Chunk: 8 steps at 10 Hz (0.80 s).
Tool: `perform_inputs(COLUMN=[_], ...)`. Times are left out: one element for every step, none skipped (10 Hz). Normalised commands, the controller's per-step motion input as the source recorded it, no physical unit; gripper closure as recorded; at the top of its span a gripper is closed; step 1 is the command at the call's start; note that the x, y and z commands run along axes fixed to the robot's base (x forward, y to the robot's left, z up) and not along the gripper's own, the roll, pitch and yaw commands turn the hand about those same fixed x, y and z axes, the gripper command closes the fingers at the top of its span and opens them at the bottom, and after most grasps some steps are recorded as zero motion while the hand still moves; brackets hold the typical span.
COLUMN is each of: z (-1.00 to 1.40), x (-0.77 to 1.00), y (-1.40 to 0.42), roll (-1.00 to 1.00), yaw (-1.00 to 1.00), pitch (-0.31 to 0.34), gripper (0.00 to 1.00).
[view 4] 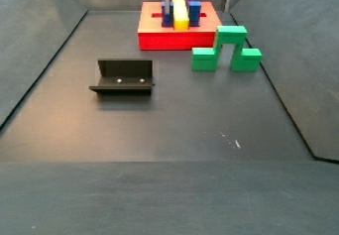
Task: Pick up the green object. Move up. Move to above the board. Insert the green object.
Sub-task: Pick up the green object.
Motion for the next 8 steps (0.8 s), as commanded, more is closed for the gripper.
perform_inputs(z=[-0.09,0.0,0.0,0.0,0.0,0.0,-0.03,-0.28], x=[-0.1,-0.3,-0.39,-0.49,-0.57,-0.5,-0.39,-0.07], y=[-0.03,-0.36,-0.68,-0.78,-0.72,-0.68,-0.61,-0.5], roll=[0.04,0.18,0.32,0.34,0.32,0.31,0.3,0.25], yaw=[0.0,0.0,0.0,0.0,-0.01,-0.08,-0.23,-0.13], pitch=[-0.013,-0.041,-0.043,-0.051,-0.056,-0.039,0.0,0.011], gripper=[0.0,0.0,0.0,0.0,0.0,0.0,0.0,0.0])
